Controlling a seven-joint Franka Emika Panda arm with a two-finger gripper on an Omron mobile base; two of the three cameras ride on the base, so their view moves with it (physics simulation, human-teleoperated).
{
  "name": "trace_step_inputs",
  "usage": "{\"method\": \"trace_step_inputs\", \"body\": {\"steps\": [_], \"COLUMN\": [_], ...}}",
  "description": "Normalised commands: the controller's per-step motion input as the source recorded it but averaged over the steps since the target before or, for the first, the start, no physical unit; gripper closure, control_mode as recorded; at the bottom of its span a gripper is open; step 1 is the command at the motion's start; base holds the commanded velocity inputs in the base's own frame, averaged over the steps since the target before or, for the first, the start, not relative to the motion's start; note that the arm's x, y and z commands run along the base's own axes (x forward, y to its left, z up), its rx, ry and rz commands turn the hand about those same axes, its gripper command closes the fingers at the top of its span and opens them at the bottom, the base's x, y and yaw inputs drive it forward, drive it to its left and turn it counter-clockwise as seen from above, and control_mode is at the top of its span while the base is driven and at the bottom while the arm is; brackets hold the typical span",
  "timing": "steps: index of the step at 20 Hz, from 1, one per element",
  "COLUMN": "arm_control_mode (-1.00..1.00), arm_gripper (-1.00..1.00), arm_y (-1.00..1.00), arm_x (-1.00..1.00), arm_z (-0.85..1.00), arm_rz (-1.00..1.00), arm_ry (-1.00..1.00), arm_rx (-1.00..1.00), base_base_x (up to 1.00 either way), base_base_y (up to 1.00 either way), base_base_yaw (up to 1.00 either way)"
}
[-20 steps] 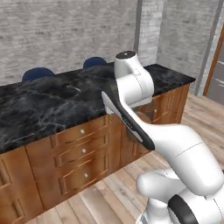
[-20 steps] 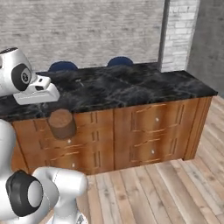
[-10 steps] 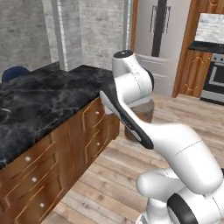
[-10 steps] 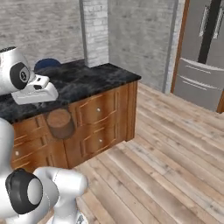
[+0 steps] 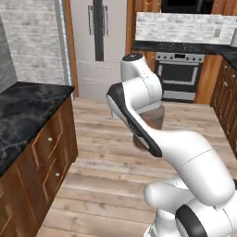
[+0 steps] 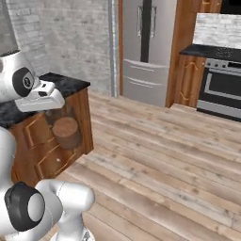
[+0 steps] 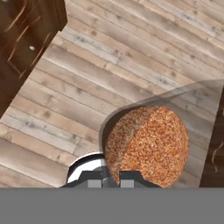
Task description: Pick the jar and jar from the dining table and place them in the open cabinet. Close the cabinet after placing the objects.
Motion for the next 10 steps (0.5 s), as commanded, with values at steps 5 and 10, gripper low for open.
{"method": "trace_step_inputs", "body": {"steps": [5, 10], "arm_control_mode": [1.00, 1.00], "arm_gripper": [1.00, 1.00], "arm_y": [0.00, 0.00], "arm_x": [0.00, 0.00], "arm_z": [0.00, 0.00], "arm_rz": [0.00, 0.00], "arm_ry": [0.00, 0.00], "arm_rx": [0.00, 0.00], "base_base_x": [0.89, 1.00], "base_base_y": [0.04, 0.06], "base_base_yaw": [-0.43, -0.37]}}
